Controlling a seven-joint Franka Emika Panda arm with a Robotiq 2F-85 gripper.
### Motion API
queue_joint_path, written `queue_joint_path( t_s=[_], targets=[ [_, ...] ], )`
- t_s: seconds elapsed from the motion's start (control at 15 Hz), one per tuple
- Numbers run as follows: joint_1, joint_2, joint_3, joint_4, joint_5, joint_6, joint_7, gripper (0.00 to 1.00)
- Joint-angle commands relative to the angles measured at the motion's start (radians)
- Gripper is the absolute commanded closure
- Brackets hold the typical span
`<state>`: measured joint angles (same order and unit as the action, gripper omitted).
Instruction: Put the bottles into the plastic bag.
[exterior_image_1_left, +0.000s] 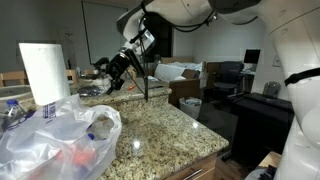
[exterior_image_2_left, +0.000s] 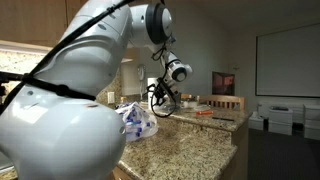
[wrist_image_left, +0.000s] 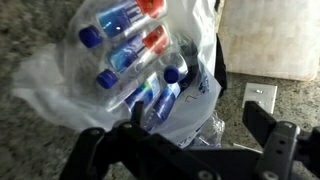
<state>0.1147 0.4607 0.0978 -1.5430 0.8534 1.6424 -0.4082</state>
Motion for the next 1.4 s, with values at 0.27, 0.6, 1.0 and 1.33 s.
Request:
queue_joint_path(
  t_s=[0.27,0.6,1.0,1.33],
  targets=[
    [-0.057,-0.473,-0.067,-0.371,-0.242,0.151,0.045,0.00],
    [-0.102,-0.766,-0.108,-0.620,-0.356,0.263,0.141,0.00],
    [-0.183,-1.090,-0.124,-0.876,-0.535,0.295,0.359,0.00],
    [-0.227,-1.137,-0.028,-0.915,-0.699,0.351,0.583,0.00]
  ],
)
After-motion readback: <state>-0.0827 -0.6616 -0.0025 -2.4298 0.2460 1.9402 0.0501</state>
